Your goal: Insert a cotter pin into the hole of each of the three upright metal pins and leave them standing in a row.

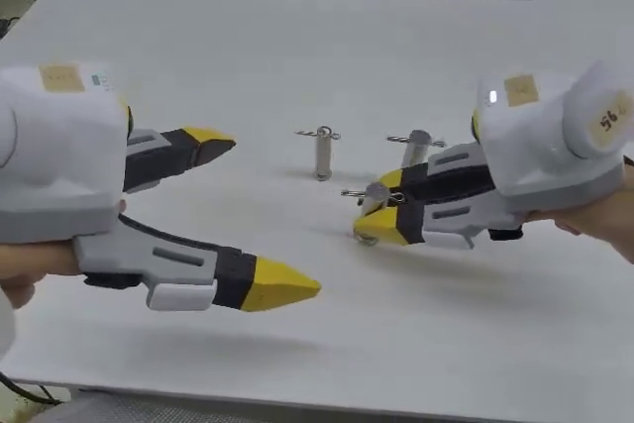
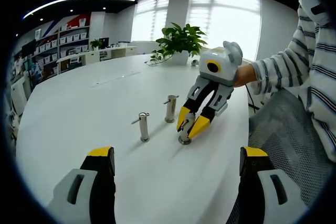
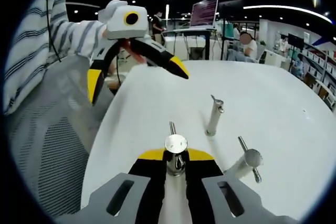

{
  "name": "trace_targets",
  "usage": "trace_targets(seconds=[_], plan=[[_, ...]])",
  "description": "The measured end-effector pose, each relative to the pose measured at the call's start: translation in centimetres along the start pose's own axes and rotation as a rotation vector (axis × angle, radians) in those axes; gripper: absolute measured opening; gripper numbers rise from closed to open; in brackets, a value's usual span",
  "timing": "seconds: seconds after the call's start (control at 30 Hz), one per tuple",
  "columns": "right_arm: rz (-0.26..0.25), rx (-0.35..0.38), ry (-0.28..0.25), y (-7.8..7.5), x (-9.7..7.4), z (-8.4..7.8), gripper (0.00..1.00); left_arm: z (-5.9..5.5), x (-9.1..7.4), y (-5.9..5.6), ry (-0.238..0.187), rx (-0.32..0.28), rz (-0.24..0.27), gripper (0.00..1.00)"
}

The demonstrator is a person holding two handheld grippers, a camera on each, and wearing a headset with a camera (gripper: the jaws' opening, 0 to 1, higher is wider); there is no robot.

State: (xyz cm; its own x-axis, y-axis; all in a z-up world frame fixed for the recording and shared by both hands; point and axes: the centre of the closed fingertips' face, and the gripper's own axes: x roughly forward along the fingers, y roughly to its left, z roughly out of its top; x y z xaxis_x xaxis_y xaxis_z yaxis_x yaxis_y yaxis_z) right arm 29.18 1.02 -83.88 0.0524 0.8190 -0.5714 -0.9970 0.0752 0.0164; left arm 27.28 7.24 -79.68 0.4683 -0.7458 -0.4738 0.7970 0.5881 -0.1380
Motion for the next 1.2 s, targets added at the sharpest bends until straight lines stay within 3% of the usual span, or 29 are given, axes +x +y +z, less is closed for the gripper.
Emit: trace_targets(seconds=[0.3,0.43,0.73,1.0,1.2], plan=[[-0.038,-0.001,0.008,-1.7,-3.9,-1.6,0.13,-0.7,0.2,-0.7,0.031,-0.004,-0.003,0.99],[-0.082,0.005,0.026,-3.1,-5.7,-2.7,0.13,-0.8,0.2,-0.3,0.028,-0.042,0.021,0.99],[-0.122,0.028,0.004,-6.0,-9.1,-3.7,0.13,-1.0,-0.1,-0.5,0.044,-0.052,0.037,0.99],[-0.090,0.020,0.000,-7.2,-9.8,-4.0,0.13,-1.1,-0.5,-0.7,0.058,-0.060,0.070,0.99],[-0.071,0.027,0.020,-7.6,-9.3,-4.7,0.13,-1.1,-1.0,-1.0,0.041,-0.097,0.088,0.99]])
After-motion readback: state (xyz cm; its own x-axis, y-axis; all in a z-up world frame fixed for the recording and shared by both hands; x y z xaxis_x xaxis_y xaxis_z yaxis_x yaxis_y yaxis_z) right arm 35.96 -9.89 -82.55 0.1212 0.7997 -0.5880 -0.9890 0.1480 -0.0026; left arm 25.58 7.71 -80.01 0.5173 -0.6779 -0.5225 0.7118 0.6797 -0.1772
